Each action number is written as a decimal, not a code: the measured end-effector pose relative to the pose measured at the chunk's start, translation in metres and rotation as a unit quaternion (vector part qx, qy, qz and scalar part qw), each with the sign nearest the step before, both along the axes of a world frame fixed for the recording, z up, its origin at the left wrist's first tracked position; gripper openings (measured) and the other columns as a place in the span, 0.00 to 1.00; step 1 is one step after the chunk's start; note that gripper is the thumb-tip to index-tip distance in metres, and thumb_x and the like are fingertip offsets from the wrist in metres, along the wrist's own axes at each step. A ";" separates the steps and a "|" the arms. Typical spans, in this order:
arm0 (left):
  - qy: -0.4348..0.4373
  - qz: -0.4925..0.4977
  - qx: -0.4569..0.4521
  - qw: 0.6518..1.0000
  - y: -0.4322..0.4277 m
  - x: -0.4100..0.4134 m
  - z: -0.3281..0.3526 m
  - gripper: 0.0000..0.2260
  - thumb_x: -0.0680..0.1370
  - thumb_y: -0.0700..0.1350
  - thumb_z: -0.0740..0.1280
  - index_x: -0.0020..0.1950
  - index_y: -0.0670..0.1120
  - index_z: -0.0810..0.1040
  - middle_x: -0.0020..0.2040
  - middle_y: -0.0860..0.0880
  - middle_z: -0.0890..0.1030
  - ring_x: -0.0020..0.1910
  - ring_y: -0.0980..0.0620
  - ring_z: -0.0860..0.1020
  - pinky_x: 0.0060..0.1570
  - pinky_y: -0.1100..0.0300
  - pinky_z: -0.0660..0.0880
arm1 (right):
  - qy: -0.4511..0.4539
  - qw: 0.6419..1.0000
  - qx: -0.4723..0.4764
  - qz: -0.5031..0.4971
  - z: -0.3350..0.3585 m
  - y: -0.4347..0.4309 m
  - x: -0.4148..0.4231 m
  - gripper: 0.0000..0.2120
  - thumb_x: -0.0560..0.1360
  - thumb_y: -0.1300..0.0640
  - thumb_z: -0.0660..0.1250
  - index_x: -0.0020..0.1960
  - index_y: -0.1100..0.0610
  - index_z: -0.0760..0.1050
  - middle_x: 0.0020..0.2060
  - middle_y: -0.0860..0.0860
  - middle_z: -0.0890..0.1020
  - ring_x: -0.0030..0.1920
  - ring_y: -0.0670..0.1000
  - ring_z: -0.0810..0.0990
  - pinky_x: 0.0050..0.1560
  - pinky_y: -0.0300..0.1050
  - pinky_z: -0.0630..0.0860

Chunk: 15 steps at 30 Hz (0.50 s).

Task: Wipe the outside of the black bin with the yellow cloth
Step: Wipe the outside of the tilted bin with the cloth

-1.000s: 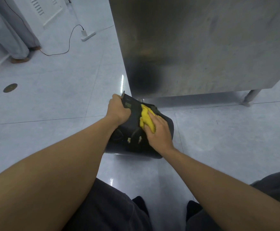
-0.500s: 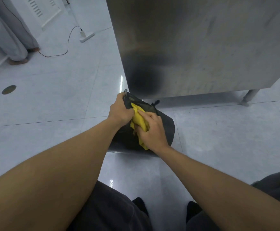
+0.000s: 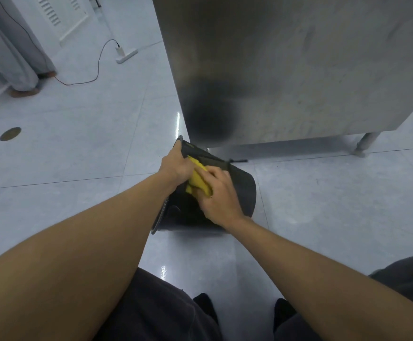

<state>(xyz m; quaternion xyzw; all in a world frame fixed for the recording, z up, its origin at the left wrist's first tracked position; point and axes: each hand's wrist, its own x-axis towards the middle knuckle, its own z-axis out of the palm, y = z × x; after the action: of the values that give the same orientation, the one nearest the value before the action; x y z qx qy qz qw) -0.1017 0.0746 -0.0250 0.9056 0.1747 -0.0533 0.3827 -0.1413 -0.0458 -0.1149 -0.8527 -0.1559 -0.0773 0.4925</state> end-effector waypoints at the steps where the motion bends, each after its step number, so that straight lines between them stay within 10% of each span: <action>1: -0.003 0.009 -0.001 1.000 0.000 0.000 0.001 0.22 0.80 0.37 0.55 0.74 0.46 0.64 0.61 0.43 0.76 0.54 0.45 0.74 0.48 0.56 0.73 | -0.012 1.000 0.002 0.021 0.003 0.005 0.000 0.26 0.76 0.53 0.70 0.73 0.49 0.71 0.63 0.49 0.75 0.62 0.52 0.70 0.59 0.45 0.73; 15: 0.040 0.015 -0.111 0.993 0.008 -0.001 0.002 0.29 0.81 0.39 0.54 0.79 0.56 0.52 0.72 0.45 0.68 0.65 0.40 0.73 0.59 0.45 0.78 | 0.130 0.980 -0.013 -0.150 -0.015 -0.027 0.004 0.24 0.79 0.53 0.63 0.75 0.48 0.68 0.69 0.50 0.73 0.66 0.56 0.67 0.65 0.44 0.64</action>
<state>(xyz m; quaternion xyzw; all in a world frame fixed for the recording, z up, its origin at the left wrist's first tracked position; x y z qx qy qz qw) -0.1029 0.0821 -0.0234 0.8519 0.1964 -0.1027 0.4745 -0.1372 -0.0724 -0.1303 -0.8755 0.0381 -0.0363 0.4803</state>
